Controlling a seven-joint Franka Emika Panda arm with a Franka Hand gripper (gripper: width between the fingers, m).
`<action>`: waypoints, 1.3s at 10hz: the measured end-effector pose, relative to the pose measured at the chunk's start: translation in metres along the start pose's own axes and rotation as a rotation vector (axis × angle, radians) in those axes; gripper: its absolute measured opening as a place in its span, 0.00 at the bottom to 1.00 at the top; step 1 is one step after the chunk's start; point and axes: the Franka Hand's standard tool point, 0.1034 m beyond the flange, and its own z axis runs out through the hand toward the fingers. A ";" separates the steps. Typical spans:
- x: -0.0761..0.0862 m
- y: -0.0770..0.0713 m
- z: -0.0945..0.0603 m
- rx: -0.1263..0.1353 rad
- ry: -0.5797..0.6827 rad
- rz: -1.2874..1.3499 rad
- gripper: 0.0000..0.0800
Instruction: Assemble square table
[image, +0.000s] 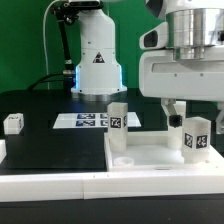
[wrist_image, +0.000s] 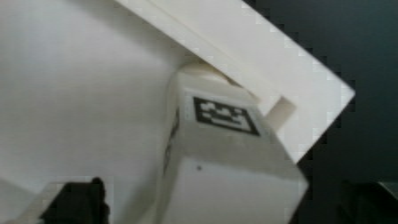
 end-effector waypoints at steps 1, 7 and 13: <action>-0.001 -0.001 0.000 0.001 -0.002 -0.106 0.81; 0.000 -0.001 -0.001 0.001 -0.011 -0.656 0.81; -0.001 -0.002 -0.001 -0.011 -0.005 -0.833 0.65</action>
Offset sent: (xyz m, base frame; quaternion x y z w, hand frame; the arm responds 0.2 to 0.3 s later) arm 0.0028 0.0157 0.0032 0.0182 -0.0591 -0.3426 0.9374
